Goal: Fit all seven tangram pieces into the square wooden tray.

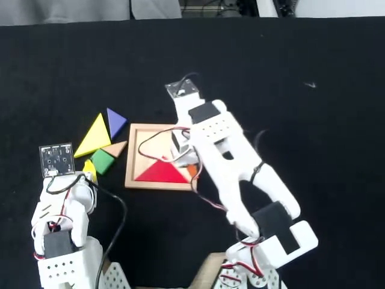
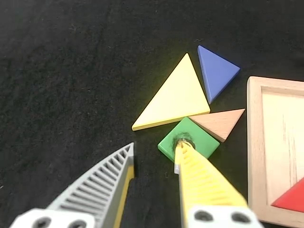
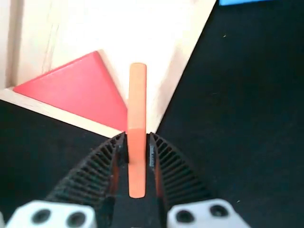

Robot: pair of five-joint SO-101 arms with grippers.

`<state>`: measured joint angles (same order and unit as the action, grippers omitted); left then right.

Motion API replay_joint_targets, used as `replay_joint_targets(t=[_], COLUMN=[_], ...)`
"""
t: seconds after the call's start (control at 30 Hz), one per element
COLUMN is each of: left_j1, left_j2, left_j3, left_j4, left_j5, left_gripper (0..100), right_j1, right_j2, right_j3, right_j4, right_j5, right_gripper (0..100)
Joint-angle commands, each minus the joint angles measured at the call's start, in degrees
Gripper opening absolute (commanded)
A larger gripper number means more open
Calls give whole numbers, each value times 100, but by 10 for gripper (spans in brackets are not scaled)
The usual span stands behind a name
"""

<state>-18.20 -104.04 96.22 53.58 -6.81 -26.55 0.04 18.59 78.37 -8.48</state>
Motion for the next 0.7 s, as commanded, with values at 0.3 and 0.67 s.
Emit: replay_joint_targets(t=[0.3,0.67], left_j1=[57,57], left_j2=[-44,-44], left_j3=[110,110], left_j4=[-9,9], left_j5=[-9,-9], left_gripper=[152,152], right_j1=[-615,-615], right_j2=[-171,-163], right_j3=[-92,-127], right_j4=[53,53], right_j5=[-360,-343], right_gripper=[11,11])
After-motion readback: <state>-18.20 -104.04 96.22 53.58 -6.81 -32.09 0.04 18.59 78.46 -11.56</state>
